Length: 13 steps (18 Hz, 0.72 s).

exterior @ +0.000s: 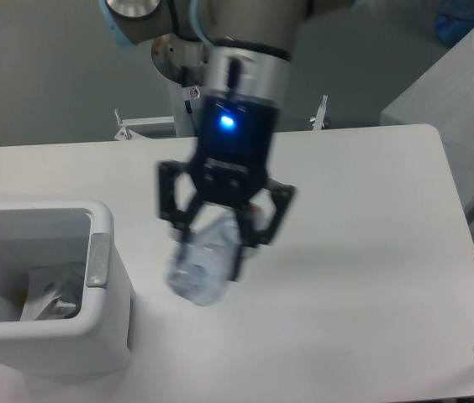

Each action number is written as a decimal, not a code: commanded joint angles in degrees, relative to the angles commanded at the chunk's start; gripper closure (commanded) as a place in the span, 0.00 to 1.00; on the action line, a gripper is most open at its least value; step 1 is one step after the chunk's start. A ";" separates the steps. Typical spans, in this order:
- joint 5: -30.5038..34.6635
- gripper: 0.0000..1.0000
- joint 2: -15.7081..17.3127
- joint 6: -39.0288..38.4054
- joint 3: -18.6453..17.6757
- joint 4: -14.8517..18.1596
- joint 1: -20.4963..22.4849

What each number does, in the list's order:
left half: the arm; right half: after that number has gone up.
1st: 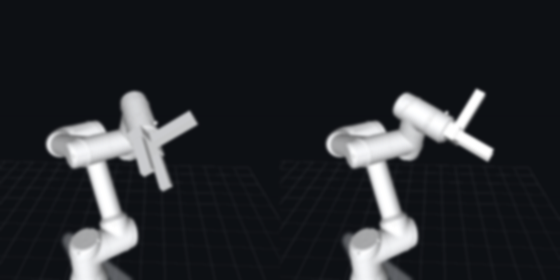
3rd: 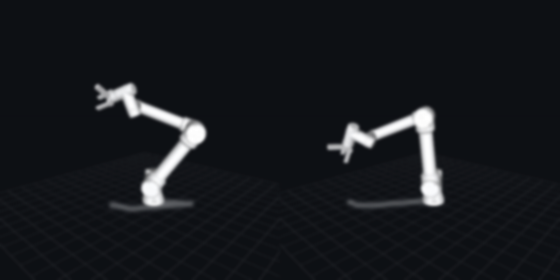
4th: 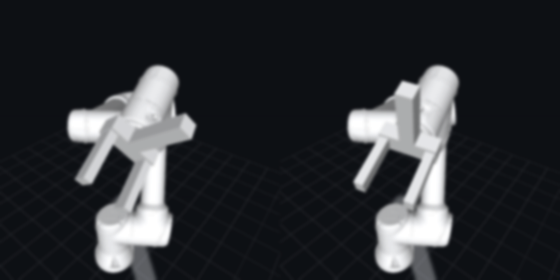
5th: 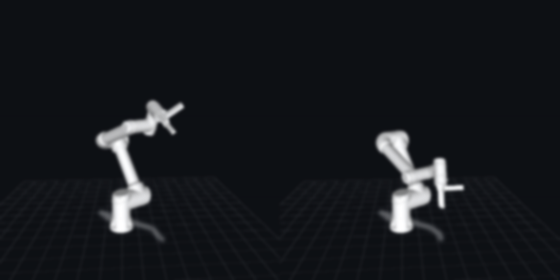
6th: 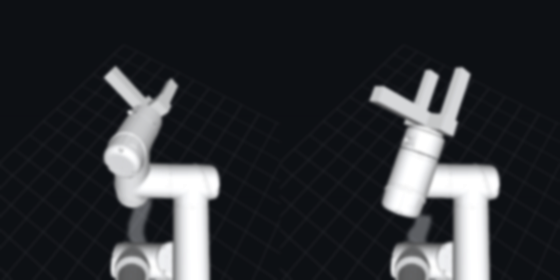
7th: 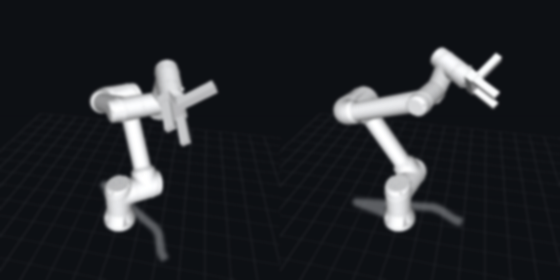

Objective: Place the trash in the trash can
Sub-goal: 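Lift the bottle and carry it over the trash bin, then lower the bottle into the bin and release it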

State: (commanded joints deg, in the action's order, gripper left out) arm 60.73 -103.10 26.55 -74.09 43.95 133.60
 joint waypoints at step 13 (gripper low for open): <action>-1.14 0.37 -3.51 -4.75 3.43 -0.35 -13.01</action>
State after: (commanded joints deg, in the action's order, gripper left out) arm 59.59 -106.61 21.80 -70.66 43.59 120.59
